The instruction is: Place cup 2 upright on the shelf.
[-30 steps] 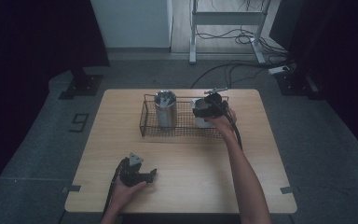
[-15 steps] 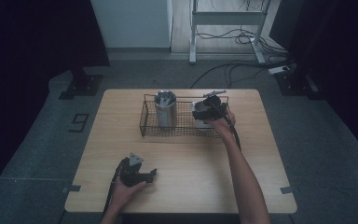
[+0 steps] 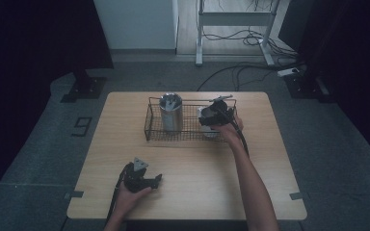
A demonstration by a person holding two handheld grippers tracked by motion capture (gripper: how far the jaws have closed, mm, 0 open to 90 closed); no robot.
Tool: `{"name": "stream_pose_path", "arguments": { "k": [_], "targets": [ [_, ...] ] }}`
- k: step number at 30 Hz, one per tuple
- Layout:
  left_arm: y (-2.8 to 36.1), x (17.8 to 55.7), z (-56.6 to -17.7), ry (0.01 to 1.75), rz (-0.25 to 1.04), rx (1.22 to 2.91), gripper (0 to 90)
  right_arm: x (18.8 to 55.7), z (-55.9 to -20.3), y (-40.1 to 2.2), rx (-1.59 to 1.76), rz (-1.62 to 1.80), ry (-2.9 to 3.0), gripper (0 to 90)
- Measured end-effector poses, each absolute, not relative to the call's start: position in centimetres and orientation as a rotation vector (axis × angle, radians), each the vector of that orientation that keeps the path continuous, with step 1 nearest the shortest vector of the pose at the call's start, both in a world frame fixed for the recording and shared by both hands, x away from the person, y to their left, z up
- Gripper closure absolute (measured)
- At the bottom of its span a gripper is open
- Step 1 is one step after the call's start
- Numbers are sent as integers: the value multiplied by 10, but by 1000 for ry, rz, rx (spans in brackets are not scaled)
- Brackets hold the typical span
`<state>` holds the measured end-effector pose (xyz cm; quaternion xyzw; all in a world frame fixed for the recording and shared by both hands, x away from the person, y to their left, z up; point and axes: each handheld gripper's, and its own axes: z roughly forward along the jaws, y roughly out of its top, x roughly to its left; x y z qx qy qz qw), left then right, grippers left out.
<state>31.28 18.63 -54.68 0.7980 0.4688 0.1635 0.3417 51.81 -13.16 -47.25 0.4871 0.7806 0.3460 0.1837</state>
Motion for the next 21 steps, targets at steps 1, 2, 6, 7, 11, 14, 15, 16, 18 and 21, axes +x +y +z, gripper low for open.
{"name": "stream_pose_path", "arguments": {
  "k": [1, 2, 6, 7, 11, 14, 15, 16, 18, 21],
  "targets": [
    [186, 313, -547, 1219, 425, 2075, 151, 518, -473, -131, 1366, 962, 2202, 63],
    [186, 313, -547, 1219, 425, 2075, 151, 518, -474, -130, 1362, 948, 2205, 62],
    [186, 313, -547, 1219, 427, 2076, 151, 519, -477, -130, 1368, 933, 2217, 62],
    [186, 313, -547, 1219, 427, 2076, 150, 519, -478, -130, 1366, 922, 2216, 62],
    [186, 313, -547, 1219, 428, 2077, 150, 520, -482, -130, 1365, 896, 2230, 62],
    [186, 313, -547, 1219, 429, 2078, 150, 520, -482, -131, 1374, 913, 2222, 62],
    [186, 313, -547, 1219, 429, 2078, 150, 519, -482, -131, 1371, 916, 2221, 62],
    [186, 313, -547, 1219, 429, 2078, 150, 519, -483, -131, 1371, 917, 2219, 62],
    [186, 313, -547, 1220, 430, 2078, 150, 518, -483, -132, 1363, 914, 2224, 62],
    [186, 313, -547, 1220, 432, 2078, 151, 518, -482, -132, 1353, 889, 2250, 60]
  ]
}}
